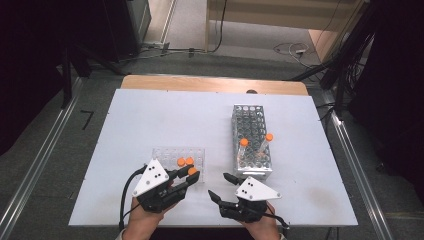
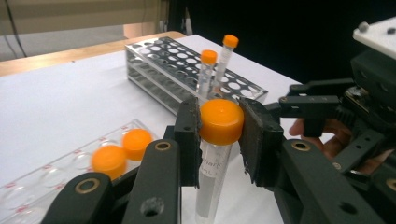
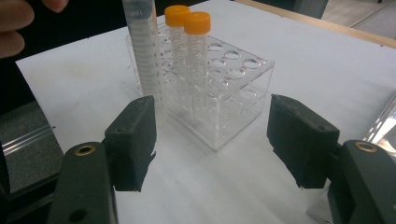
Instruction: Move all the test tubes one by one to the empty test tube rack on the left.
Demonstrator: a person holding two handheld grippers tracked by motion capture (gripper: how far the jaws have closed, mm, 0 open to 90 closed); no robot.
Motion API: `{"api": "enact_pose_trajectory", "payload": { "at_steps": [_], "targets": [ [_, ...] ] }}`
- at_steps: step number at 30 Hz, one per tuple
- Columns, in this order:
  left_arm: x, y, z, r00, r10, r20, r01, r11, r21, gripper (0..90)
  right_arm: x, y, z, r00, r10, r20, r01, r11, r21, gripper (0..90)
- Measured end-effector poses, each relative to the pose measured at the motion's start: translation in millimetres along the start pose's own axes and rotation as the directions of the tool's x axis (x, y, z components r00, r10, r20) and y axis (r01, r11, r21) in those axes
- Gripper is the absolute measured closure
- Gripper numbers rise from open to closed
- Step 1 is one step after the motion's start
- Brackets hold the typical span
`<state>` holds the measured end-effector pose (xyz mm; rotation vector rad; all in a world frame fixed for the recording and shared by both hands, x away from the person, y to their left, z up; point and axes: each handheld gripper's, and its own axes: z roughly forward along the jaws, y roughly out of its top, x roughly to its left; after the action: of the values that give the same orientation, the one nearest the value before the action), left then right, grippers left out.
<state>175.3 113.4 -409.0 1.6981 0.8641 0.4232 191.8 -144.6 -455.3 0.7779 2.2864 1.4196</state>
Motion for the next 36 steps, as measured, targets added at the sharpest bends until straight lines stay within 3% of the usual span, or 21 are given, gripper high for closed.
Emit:
{"api": "enact_pose_trajectory", "payload": {
  "at_steps": [19, 26, 36],
  "targets": [
    [27.9, 11.7, -23.4, 0.9955, -0.039, -0.086, 0.036, 0.9987, -0.037, 69.4, -2.6, -0.8, -1.4, 1.0, 0.004, 0.008, -0.004, 1.0, 0.005, 32.0],
    [33.7, 12.5, -24.4, 0.9845, -0.011, -0.175, 0.001, 0.9985, -0.054, 69.5, -3.2, -1.2, -1.0, 0.9999, 0.004, 0.011, -0.004, 1.0, 0.007, 32.3],
    [39.0, 10.9, -18.5, 0.979, -0.013, -0.203, -0.001, 0.9978, -0.067, 69.4, -2.9, -1.1, -0.8, 0.9999, 0.005, 0.01, -0.006, 1.0, 0.007, 32.3]
  ]
}}
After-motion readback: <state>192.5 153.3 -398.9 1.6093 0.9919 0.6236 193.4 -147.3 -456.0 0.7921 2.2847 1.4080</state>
